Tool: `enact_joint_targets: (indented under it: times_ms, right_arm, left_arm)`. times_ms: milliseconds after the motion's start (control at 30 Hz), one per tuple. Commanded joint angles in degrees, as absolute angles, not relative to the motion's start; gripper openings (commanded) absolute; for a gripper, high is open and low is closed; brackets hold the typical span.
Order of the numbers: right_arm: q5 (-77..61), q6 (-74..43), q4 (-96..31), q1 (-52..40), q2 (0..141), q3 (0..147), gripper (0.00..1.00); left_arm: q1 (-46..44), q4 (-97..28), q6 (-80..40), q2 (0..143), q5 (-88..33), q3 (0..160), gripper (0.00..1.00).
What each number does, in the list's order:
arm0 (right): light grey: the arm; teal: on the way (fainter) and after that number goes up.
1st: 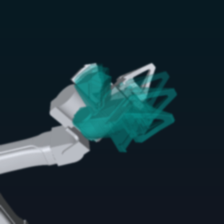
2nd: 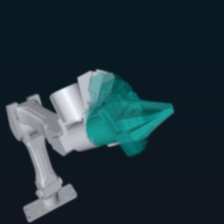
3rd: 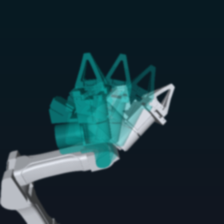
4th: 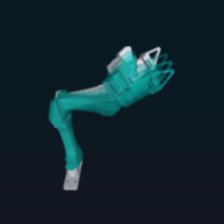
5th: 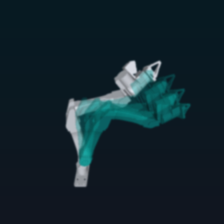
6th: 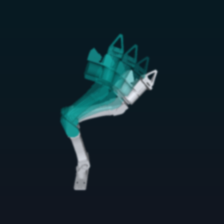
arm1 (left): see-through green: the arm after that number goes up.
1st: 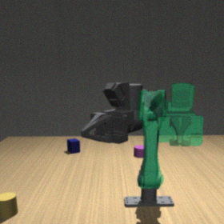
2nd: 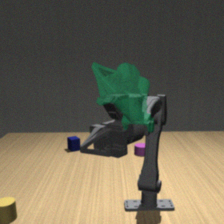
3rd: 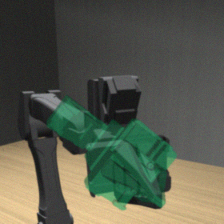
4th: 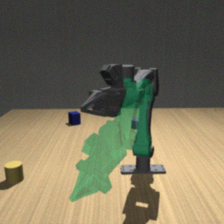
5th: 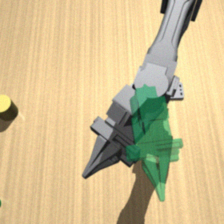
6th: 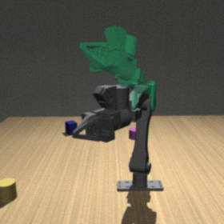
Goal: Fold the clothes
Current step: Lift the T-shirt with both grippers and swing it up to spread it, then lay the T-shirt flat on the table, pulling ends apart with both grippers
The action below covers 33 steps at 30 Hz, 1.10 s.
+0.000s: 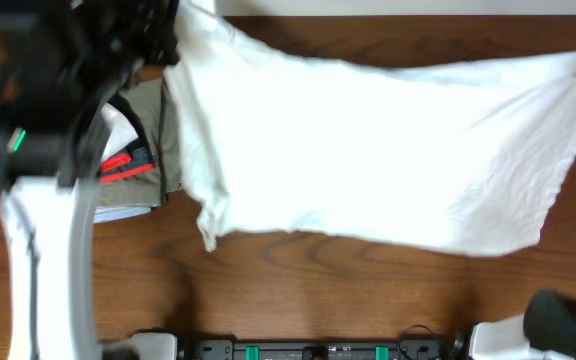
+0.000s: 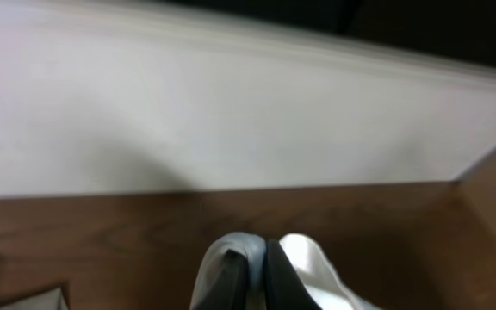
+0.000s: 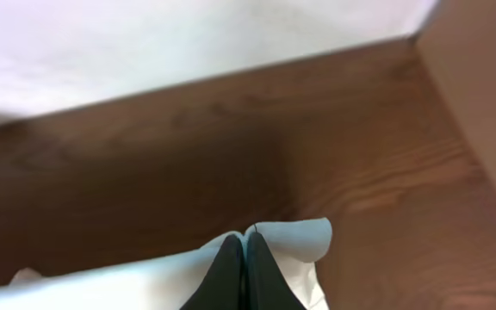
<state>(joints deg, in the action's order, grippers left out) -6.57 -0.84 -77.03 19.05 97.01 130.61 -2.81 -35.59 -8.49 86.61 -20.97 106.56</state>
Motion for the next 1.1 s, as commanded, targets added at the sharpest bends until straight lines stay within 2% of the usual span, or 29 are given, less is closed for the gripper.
enact_joint_targets:
  times_ms: [0, 167, 300, 367, 500, 567, 733, 833, 1067]
  right_arm:
    - [-6.5, -1.7, -74.0, 19.4, 105.1, 130.7, 0.01]
    - [-13.8, -1.7, -60.9, 18.3, 114.5, 130.7, 0.01]
    - [-17.7, -6.9, -52.1, 17.8, 114.3, 131.5, 0.01]
    - [-17.9, -7.7, -49.6, 17.8, 112.6, 133.2, 0.01]
    - [-17.8, -7.0, -49.3, 17.7, 108.2, 137.8, 0.01]
    - [-17.2, -6.7, -50.4, 17.7, 106.0, 138.8, 0.01]
    - [-14.6, -4.4, -60.0, 17.7, 102.7, 138.8, 0.01]
    - [-10.3, -2.6, -70.0, 17.7, 102.8, 138.6, 0.01]
    - [2.0, -2.0, -87.1, 17.7, 103.9, 135.0, 0.01]
  left_arm:
    - [-1.7, -30.3, -7.3, 94.7, -20.7, 106.4, 0.06]
    - [-1.6, -8.9, -9.2, 106.2, -26.1, 106.4, 0.06]
    - [-1.6, 7.7, -15.0, 108.2, -29.9, 106.6, 0.06]
    - [-1.6, 10.4, -15.1, 107.0, -30.1, 109.3, 0.06]
    - [-0.8, 8.2, -14.9, 105.3, -33.5, 117.8, 0.06]
    - [-0.3, 5.1, -14.9, 104.3, -35.8, 121.9, 0.06]
    - [-0.3, -11.3, -14.6, 101.0, -39.1, 125.1, 0.06]
    - [-0.3, -27.4, -13.6, 99.6, -40.1, 125.1, 0.06]
    - [-0.3, -65.3, -2.1, 100.5, -36.7, 122.4, 0.06]
